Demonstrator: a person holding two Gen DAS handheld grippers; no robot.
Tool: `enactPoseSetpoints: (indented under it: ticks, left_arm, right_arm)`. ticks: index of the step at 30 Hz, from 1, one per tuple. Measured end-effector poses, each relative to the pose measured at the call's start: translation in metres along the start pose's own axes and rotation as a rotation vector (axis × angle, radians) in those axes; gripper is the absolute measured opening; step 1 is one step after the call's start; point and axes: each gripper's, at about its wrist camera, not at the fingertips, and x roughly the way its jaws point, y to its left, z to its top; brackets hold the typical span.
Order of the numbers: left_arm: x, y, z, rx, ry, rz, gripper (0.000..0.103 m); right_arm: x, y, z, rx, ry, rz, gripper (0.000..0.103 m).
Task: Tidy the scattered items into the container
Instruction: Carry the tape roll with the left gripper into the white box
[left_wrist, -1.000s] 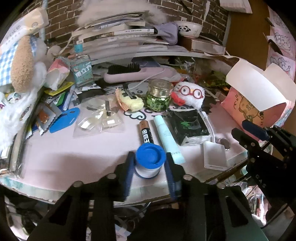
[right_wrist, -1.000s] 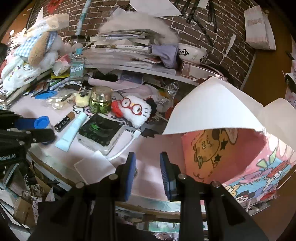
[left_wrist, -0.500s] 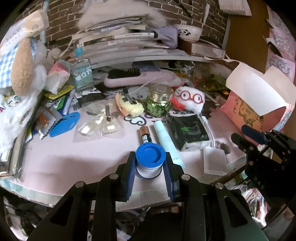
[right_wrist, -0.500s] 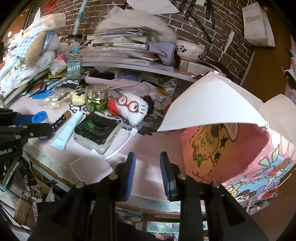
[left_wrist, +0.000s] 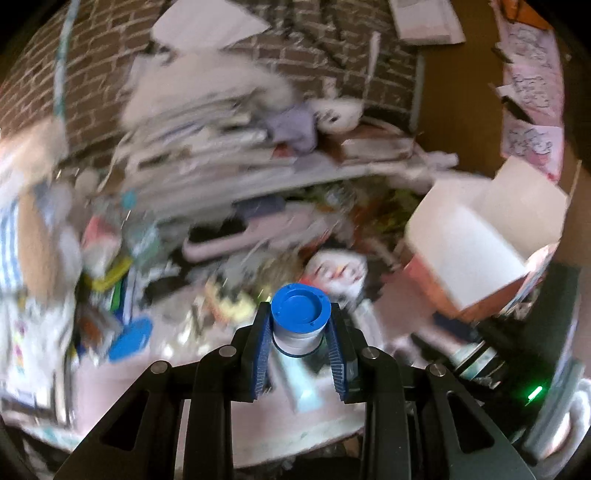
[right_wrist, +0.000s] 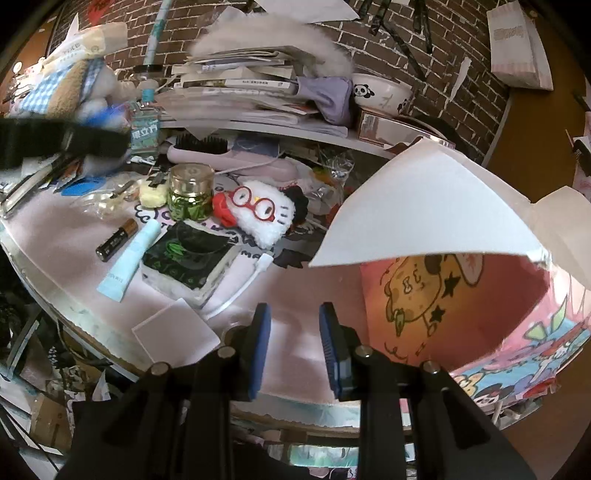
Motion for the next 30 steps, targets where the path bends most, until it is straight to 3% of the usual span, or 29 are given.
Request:
enactPoseSetpoints:
  ticks: [8, 14, 19, 25, 30]
  left_arm:
    - [-0.006, -0.055, 0.072, 0.179, -0.043, -0.196, 0.024]
    - [0.008, -0.105, 0.111, 0.305, 0.004, -0.321, 0.024]
    - [0.029, -0.144, 0.126, 0.394, 0.098, -0.404, 0.024]
    - [0.062, -0.172, 0.129, 0.462, 0.241, -0.399, 0.024]
    - [0.093, -0.184, 0.117, 0.530, 0.367, -0.317, 0.024]
  right_arm:
    - [0.003, 0.000, 0.002, 0.005, 0.012, 0.023, 0.024]
    - [0.003, -0.005, 0.005, 0.024, 0.016, 0.045, 0.024]
    - [0.002, -0.009, 0.007, 0.032, 0.017, 0.052, 0.024]
    - [0.001, -0.012, 0.006, 0.039, 0.017, 0.066, 0.024]
    - [0.000, -0.012, 0.006, 0.041, 0.018, 0.070, 0.024]
